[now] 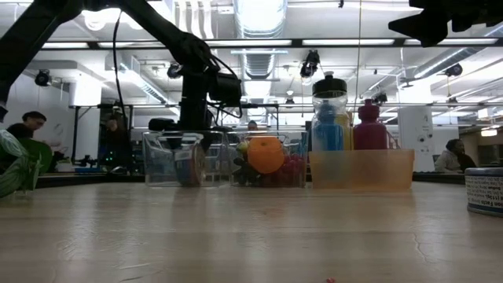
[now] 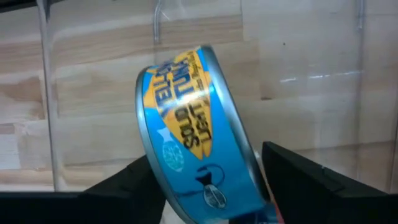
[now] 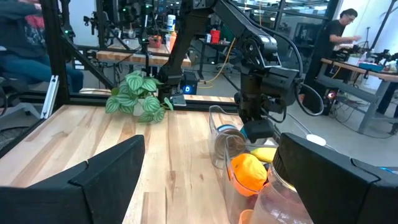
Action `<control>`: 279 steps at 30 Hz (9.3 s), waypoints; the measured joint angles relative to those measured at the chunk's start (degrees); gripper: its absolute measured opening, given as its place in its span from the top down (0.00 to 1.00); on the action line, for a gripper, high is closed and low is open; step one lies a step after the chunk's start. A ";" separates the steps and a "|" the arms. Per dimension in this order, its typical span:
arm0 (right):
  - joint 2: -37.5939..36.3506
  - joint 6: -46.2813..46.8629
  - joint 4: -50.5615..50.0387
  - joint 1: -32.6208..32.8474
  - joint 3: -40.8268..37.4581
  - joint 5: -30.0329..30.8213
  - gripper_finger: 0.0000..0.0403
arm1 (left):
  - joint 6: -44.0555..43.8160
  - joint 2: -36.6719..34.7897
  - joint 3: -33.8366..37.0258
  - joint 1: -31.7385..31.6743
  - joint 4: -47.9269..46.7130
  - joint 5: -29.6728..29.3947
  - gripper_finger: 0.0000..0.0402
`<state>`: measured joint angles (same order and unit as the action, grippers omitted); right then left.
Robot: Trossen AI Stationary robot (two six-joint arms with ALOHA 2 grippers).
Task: Pick & Place Food Item
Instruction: Put the yellow and blue tuna can into the left transparent bin, then put the blue tuna can into the left transparent bin
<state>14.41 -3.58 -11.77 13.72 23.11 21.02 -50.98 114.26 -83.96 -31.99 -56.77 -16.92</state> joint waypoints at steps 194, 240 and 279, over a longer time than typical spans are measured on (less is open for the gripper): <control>42.91 69.92 -5.43 12.87 4.81 -35.18 0.98 | 38.51 -49.24 51.41 39.01 74.46 -2.94 0.20; 82.29 53.70 27.21 -1.61 11.65 -36.58 0.98 | 38.51 -49.24 51.41 38.99 73.75 -2.94 0.20; 99.08 28.88 16.40 -12.07 40.71 -41.57 0.98 | 35.71 -49.29 51.37 39.01 70.18 -2.96 0.20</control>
<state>113.49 25.30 4.63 1.65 63.82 -20.55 -15.27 64.97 -32.60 7.03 13.41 -19.88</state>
